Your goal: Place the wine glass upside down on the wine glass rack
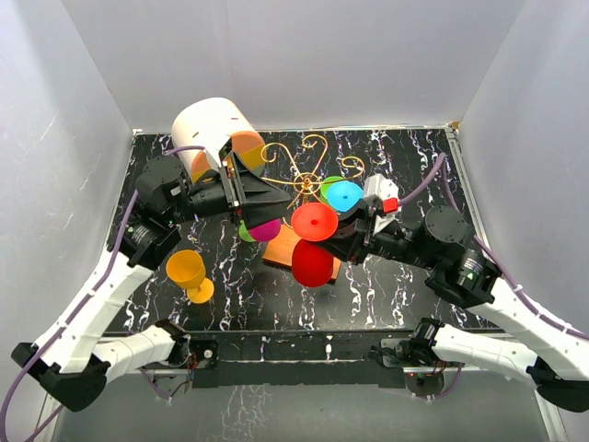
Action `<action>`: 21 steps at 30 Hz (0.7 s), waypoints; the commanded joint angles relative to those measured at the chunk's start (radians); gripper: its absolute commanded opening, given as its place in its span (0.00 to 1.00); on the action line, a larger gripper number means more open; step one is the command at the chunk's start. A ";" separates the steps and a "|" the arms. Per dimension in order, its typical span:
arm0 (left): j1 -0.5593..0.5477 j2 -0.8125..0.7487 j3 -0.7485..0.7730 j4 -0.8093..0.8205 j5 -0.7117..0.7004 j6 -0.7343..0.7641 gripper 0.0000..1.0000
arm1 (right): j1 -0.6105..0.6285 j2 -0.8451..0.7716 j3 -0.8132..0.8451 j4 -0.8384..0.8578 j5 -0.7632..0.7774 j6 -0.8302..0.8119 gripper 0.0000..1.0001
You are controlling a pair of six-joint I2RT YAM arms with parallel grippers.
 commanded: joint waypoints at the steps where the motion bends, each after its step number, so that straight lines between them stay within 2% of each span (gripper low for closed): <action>1: 0.002 0.013 0.036 0.042 0.178 -0.038 0.57 | 0.000 -0.022 -0.010 0.102 0.037 -0.002 0.00; 4: 0.003 0.053 0.082 0.045 0.247 -0.036 0.54 | 0.000 -0.015 -0.016 0.106 0.034 0.001 0.00; 9: 0.002 0.022 0.000 0.147 0.263 -0.118 0.45 | 0.000 -0.011 -0.022 0.109 0.030 0.001 0.00; 17: 0.002 0.022 -0.033 0.150 0.269 -0.129 0.42 | 0.000 0.017 -0.012 0.111 0.022 0.000 0.00; 21: -0.002 0.016 -0.067 0.221 0.261 -0.179 0.39 | 0.000 0.028 -0.014 0.126 0.021 0.004 0.00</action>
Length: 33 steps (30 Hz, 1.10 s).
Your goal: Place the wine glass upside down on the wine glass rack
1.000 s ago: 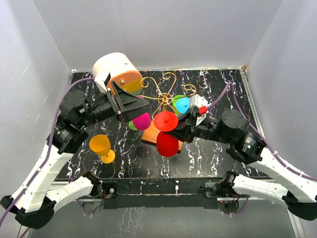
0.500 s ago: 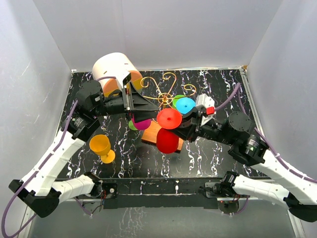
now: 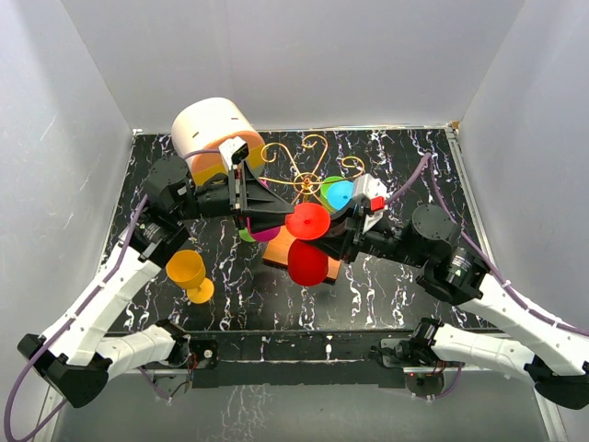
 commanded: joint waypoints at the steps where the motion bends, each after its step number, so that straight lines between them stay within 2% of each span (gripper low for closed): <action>1: -0.006 -0.017 -0.018 0.074 0.055 -0.063 0.39 | 0.000 0.006 0.015 0.089 0.004 0.006 0.00; 4: -0.017 -0.012 -0.014 0.078 0.049 -0.062 0.37 | 0.000 0.009 0.009 0.098 0.010 0.012 0.00; 7: -0.045 -0.007 -0.030 0.090 0.038 -0.070 0.32 | -0.001 0.012 0.006 0.101 0.018 0.017 0.00; 15: -0.083 0.011 -0.049 0.111 0.020 -0.080 0.10 | 0.000 0.000 -0.007 0.096 0.035 0.023 0.00; 17: -0.085 0.009 -0.055 0.108 0.011 -0.082 0.01 | 0.000 -0.010 -0.013 0.092 0.042 0.025 0.00; 21: -0.089 0.003 -0.078 0.122 -0.019 -0.104 0.00 | 0.000 -0.041 -0.032 0.074 0.069 0.047 0.02; 24: -0.094 -0.001 -0.099 0.143 -0.064 -0.152 0.00 | -0.001 -0.070 -0.032 0.022 0.063 0.054 0.35; 26: -0.102 0.006 -0.101 0.169 -0.081 -0.180 0.00 | 0.000 -0.105 -0.039 -0.018 0.075 0.059 0.51; 29: -0.112 0.022 -0.067 0.137 -0.106 -0.166 0.00 | -0.001 -0.171 -0.065 -0.040 0.120 0.061 0.63; 33: -0.116 0.040 -0.051 0.089 -0.124 -0.153 0.00 | -0.001 -0.252 -0.071 -0.081 0.166 0.057 0.69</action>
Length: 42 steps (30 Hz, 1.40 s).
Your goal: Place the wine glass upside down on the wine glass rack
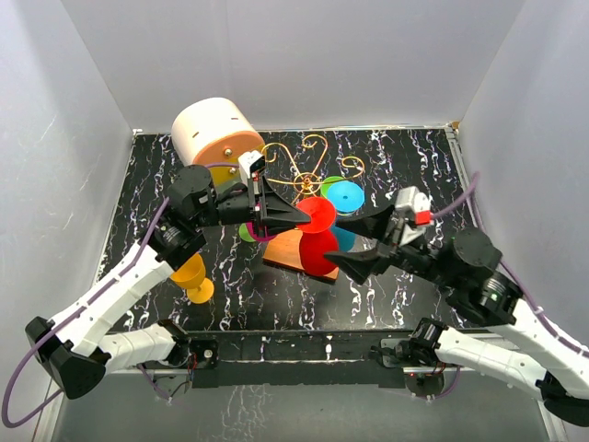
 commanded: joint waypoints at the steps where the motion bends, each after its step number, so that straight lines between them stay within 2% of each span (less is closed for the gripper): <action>1: -0.009 0.008 0.041 -0.019 -0.020 -0.007 0.00 | 0.001 -0.084 0.007 -0.031 0.073 0.001 0.70; 6: -0.009 0.019 0.039 -0.041 -0.043 -0.004 0.00 | 0.001 -0.152 0.034 -0.071 0.121 -0.013 0.72; 12: -0.009 0.033 0.043 -0.076 -0.089 0.018 0.00 | 0.002 -0.191 0.027 -0.041 0.146 -0.016 0.73; 17: -0.009 0.039 0.090 -0.174 -0.155 0.103 0.00 | 0.001 -0.185 0.022 -0.025 0.149 -0.010 0.73; 26: -0.007 0.026 0.077 -0.206 -0.252 0.152 0.00 | 0.001 -0.182 -0.005 0.013 0.147 -0.001 0.73; 38: -0.007 -0.009 0.061 -0.141 -0.379 0.162 0.00 | 0.001 -0.181 -0.048 0.081 0.156 0.040 0.72; 42: -0.007 -0.014 0.116 -0.240 -0.405 0.213 0.00 | 0.001 -0.174 -0.055 0.097 0.164 0.045 0.72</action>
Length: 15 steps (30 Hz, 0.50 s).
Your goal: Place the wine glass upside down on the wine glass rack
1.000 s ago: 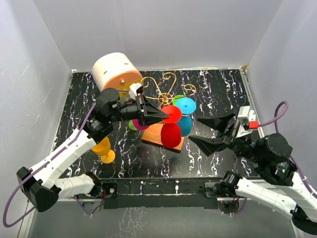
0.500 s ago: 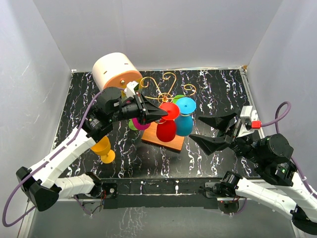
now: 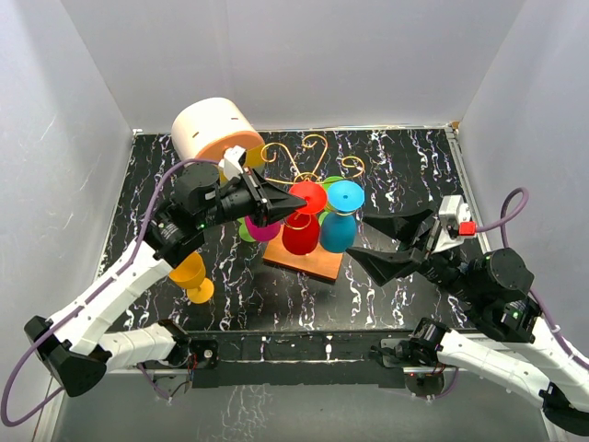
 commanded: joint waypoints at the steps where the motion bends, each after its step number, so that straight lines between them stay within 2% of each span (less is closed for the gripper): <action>1: -0.001 -0.042 0.071 -0.065 -0.055 0.066 0.00 | 0.001 0.004 -0.001 0.091 0.022 0.017 0.72; 8: 0.000 -0.100 0.059 -0.156 -0.100 0.096 0.00 | 0.002 0.005 -0.016 0.132 0.044 0.025 0.71; 12: 0.000 -0.100 0.047 -0.138 -0.053 0.093 0.00 | 0.000 0.011 -0.005 0.149 0.152 0.070 0.57; 15: 0.000 -0.101 0.047 -0.137 -0.028 0.096 0.00 | 0.002 0.008 -0.004 0.141 0.273 0.106 0.55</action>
